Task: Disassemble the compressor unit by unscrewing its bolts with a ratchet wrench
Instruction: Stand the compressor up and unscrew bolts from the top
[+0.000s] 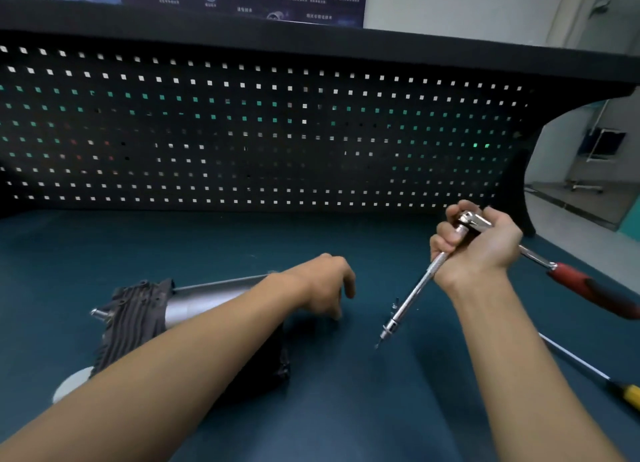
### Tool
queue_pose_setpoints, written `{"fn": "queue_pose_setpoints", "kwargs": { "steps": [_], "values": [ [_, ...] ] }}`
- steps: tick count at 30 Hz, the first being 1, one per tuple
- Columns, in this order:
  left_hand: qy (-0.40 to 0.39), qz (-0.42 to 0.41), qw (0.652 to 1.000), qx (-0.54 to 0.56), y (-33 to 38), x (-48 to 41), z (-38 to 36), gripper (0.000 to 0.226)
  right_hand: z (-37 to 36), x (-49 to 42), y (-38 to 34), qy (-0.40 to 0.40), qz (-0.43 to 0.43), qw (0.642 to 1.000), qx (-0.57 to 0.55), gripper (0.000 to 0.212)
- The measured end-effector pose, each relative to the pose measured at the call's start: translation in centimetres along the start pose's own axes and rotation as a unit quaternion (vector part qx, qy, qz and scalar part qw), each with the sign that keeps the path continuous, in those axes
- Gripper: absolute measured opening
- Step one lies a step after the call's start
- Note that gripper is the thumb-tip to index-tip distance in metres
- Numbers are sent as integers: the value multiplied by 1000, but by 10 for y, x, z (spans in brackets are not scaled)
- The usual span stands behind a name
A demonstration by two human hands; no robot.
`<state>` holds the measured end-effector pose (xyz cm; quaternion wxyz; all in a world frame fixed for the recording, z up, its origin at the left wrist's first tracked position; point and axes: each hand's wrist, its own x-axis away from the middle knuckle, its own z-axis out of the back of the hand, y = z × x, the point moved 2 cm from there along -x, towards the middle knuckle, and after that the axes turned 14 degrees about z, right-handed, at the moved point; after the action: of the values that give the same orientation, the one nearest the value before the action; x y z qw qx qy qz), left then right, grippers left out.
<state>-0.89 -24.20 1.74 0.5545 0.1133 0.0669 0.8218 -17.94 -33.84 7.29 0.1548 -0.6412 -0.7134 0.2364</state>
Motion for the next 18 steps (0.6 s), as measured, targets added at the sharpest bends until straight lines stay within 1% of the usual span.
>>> {"fn": "queue_pose_setpoints", "kwargs": {
  "steps": [3, 6, 8, 11, 12, 15, 18],
  "values": [
    [-17, 20, 1000, 16, -4, -1, -3, 42, -5, 1, 7, -18, -19, 1000, 10, 36],
    [15, 25, 999, 31, -8, 7, 11, 40, -13, 7, 17, -42, -54, 998, 5, 37],
    [65, 28, 994, 80, -14, 21, 23, 31, -19, 14, 20, -65, -69, 995, 2, 37],
    [129, 33, 973, 190, -32, 53, 30, 6, -31, 26, 22, -113, -85, 990, -5, 43],
    [140, 28, 965, 219, -39, 65, 30, 5, -37, 32, 23, -134, -89, 987, -9, 46],
    [140, 24, 950, 277, -58, 95, 23, 17, -60, 55, 29, -196, -96, 976, -13, 51],
    [123, 2, 932, 340, -68, 111, 10, 25, -90, 81, 41, -247, -102, 963, -5, 47]
  ]
}}
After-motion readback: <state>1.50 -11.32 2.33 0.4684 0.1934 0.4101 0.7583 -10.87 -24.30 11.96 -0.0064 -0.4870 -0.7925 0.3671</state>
